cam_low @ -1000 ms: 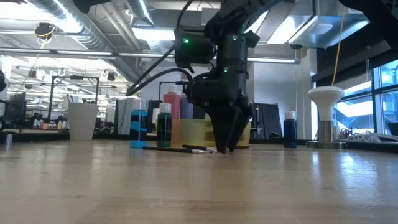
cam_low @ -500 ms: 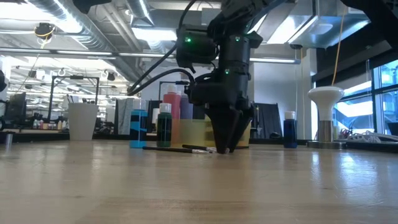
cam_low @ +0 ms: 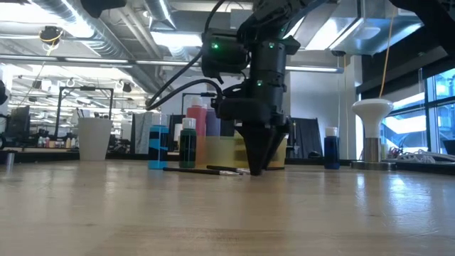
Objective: Pick & Place Paint Supplies
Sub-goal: Put the silver paintbrush into the white cup
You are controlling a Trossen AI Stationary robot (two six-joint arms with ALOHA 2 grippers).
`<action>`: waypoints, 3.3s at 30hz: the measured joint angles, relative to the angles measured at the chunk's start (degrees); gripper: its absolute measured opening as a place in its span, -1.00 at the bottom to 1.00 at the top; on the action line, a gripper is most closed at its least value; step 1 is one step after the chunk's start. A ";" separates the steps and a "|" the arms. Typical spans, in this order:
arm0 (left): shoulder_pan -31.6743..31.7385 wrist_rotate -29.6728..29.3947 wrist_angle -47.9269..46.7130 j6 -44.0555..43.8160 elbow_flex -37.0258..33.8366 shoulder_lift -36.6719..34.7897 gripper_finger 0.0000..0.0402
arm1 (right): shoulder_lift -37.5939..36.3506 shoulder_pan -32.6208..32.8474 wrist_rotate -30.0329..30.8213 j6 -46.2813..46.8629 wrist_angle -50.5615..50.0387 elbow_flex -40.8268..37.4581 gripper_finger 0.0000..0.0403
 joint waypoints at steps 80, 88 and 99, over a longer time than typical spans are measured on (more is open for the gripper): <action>-48.90 -69.02 45.35 83.96 -5.57 42.45 0.04 | -2.34 20.06 8.56 17.31 -18.34 38.66 -1.00; -49.05 -64.89 48.08 85.83 -5.55 43.39 -0.08 | -2.36 19.78 8.56 17.09 -18.28 38.66 -1.00; -46.37 -65.26 48.55 87.49 -5.55 43.37 -0.28 | -2.36 19.50 8.56 17.07 -17.56 38.66 -1.00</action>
